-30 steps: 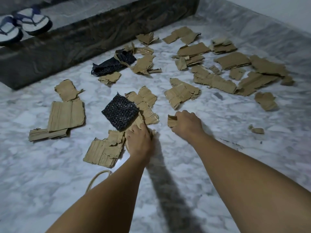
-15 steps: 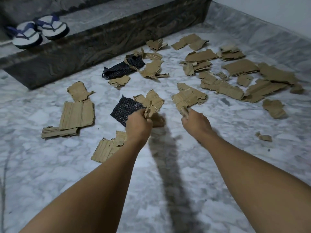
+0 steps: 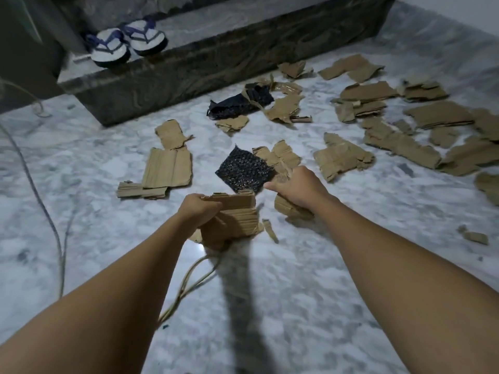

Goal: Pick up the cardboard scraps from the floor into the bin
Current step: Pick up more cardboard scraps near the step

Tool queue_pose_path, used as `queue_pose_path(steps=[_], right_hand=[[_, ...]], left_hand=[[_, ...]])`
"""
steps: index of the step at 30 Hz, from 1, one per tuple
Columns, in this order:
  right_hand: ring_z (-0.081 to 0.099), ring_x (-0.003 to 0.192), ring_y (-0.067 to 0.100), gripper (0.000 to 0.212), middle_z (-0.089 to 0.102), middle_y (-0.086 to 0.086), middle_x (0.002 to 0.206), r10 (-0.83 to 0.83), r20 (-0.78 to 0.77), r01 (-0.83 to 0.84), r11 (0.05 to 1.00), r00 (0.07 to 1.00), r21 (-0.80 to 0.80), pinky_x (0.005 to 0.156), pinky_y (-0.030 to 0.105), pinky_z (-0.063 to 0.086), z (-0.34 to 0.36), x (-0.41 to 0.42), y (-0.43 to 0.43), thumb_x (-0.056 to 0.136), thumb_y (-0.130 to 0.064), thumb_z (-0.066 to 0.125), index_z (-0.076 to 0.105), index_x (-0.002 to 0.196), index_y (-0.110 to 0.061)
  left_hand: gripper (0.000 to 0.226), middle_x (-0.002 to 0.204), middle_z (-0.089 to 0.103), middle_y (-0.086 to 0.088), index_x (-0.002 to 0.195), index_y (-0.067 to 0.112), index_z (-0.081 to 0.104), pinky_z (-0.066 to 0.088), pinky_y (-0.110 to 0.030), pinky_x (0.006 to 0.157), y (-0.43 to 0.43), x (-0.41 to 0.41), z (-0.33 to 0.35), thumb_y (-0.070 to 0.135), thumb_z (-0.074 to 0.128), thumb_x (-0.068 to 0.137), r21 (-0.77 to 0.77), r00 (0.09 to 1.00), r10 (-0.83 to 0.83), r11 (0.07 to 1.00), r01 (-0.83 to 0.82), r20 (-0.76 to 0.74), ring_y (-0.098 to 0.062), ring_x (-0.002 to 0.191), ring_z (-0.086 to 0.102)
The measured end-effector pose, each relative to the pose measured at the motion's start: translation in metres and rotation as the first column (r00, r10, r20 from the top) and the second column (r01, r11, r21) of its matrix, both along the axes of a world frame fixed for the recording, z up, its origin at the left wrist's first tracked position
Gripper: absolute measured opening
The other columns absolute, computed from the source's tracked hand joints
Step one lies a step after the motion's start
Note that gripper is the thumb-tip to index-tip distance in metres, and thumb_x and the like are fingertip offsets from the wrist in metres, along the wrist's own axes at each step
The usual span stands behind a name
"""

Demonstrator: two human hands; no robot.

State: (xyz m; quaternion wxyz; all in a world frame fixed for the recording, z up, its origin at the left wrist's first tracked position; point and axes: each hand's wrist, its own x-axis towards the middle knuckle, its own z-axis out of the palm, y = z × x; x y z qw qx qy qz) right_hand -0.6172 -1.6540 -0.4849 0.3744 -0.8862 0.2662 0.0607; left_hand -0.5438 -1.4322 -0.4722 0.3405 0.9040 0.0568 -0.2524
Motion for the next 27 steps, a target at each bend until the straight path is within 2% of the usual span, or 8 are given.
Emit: queue_pose_path(steps=[3,5,8,10,12,15,21,27], right_hand=[[0.05,0.062,0.019,0.053,0.049,0.001,0.067,0.029,-0.028,-0.031,0.995,0.999,-0.095,0.048,0.031,0.029,-0.002,0.006,0.004,0.076,-0.059,0.075,0.043,0.068,-0.018],[0.055,0.066,0.021,0.049,0.053,0.002,0.068,0.024,-0.038,-0.029,0.992,0.999,-0.127,0.049,0.03,0.033,-0.006,0.01,0.002,0.079,-0.054,0.075,0.047,0.071,-0.015],[0.057,0.072,0.024,0.039,0.054,0.0,0.069,-0.022,-0.009,0.021,0.991,1.0,-0.134,0.049,0.029,0.033,-0.015,0.012,-0.004,0.084,-0.047,0.072,0.051,0.075,-0.016],[0.061,0.076,0.025,0.033,0.063,0.004,0.079,-0.055,0.007,0.055,0.992,0.998,-0.113,0.055,0.029,0.038,-0.024,0.013,-0.008,0.085,-0.046,0.071,0.062,0.088,-0.014],[0.062,0.079,0.026,0.038,0.067,0.008,0.09,-0.073,-0.009,0.071,0.992,0.997,-0.101,0.06,0.029,0.039,-0.031,0.014,-0.013,0.085,-0.046,0.071,0.065,0.099,-0.011],[0.062,0.081,0.028,0.037,0.068,0.009,0.092,-0.081,-0.022,0.077,0.989,0.996,-0.127,0.062,0.031,0.043,-0.036,0.016,-0.018,0.086,-0.046,0.07,0.065,0.099,-0.011],[0.063,0.098,0.032,0.03,0.068,0.01,0.11,-0.166,0.047,0.169,0.982,0.985,-0.088,0.084,0.042,0.053,-0.039,0.019,-0.03,0.095,-0.036,0.06,0.058,0.115,-0.014],[0.061,0.104,0.03,0.075,0.064,0.008,0.12,-0.154,-0.044,0.142,0.968,0.987,-0.206,0.077,0.036,0.047,-0.036,0.02,-0.035,0.081,-0.074,0.055,0.048,0.129,-0.017]], left_hand=[[0.061,0.13,0.05,-0.019,0.129,0.007,0.045,0.049,-0.04,0.091,0.015,-0.008,-0.019,0.034,0.066,0.077,0.256,0.993,-0.023,0.967,-0.008,0.118,-0.034,0.113,0.053],[0.097,0.148,0.025,-0.021,0.146,0.013,0.022,0.036,-0.049,0.107,0.022,-0.014,-0.028,0.059,0.06,0.07,0.408,0.954,-0.223,0.904,0.125,0.202,-0.04,0.136,0.029],[0.131,0.161,-0.003,-0.015,0.153,0.028,-0.003,0.017,-0.058,0.116,0.023,-0.019,-0.042,0.091,0.05,0.051,0.483,0.777,-0.606,0.738,0.471,0.167,-0.036,0.148,0.002],[0.14,0.161,-0.011,-0.007,0.151,0.037,-0.012,0.012,-0.062,0.114,0.019,-0.019,-0.053,0.091,0.059,0.043,0.482,0.737,-0.674,0.665,0.57,0.059,-0.034,0.148,-0.006],[0.14,0.158,0.003,-0.002,0.149,0.04,-0.012,0.023,-0.064,0.111,0.016,-0.015,-0.061,0.087,0.065,0.042,0.461,0.747,-0.665,0.666,0.587,0.009,-0.033,0.145,0.006],[0.125,0.137,0.026,-0.002,0.146,0.038,0.002,0.042,-0.057,0.097,0.01,-0.01,-0.064,0.078,0.067,0.046,0.428,0.785,-0.617,0.725,0.54,0.054,-0.029,0.127,0.027],[0.084,0.127,0.036,-0.005,0.139,0.027,0.028,0.042,-0.05,0.09,-0.009,-0.018,-0.072,0.055,0.065,0.069,0.532,0.792,-0.587,0.73,0.428,0.169,-0.031,0.115,0.037],[0.068,0.12,0.044,-0.006,0.133,0.024,0.039,0.045,-0.043,0.079,-0.013,-0.016,-0.08,0.055,0.064,0.077,0.51,0.787,-0.557,0.774,0.375,0.266,-0.031,0.108,0.043]])
